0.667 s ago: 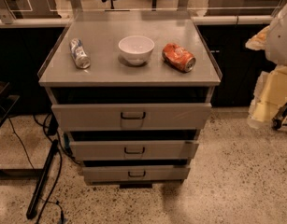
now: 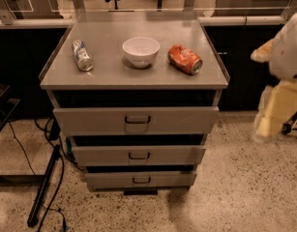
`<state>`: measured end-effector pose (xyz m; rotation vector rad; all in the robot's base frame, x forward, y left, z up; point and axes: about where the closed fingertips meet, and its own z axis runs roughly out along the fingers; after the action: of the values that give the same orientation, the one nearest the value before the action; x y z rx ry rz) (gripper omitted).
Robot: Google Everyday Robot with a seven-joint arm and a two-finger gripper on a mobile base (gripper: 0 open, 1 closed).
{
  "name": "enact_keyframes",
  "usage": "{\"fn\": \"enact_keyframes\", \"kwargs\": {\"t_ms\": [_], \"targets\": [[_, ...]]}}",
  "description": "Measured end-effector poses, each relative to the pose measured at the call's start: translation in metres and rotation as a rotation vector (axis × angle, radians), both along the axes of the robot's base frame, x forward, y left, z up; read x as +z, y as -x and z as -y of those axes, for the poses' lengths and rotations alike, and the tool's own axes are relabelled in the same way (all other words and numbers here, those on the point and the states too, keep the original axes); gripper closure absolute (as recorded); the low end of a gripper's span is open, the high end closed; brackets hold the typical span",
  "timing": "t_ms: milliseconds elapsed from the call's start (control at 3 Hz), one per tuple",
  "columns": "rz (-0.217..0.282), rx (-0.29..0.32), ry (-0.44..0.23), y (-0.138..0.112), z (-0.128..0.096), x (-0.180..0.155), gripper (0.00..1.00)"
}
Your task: Open bottom drawer
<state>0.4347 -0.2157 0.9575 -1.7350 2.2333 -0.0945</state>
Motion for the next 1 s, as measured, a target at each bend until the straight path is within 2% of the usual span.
{"fn": "enact_keyframes", "kwargs": {"t_ms": [667,1000], "targets": [[-0.082,-0.019,-0.023,0.009,-0.006,-0.143,0.0],[-0.082,-0.019,-0.023,0.009,-0.006,-0.143,0.0]]}}
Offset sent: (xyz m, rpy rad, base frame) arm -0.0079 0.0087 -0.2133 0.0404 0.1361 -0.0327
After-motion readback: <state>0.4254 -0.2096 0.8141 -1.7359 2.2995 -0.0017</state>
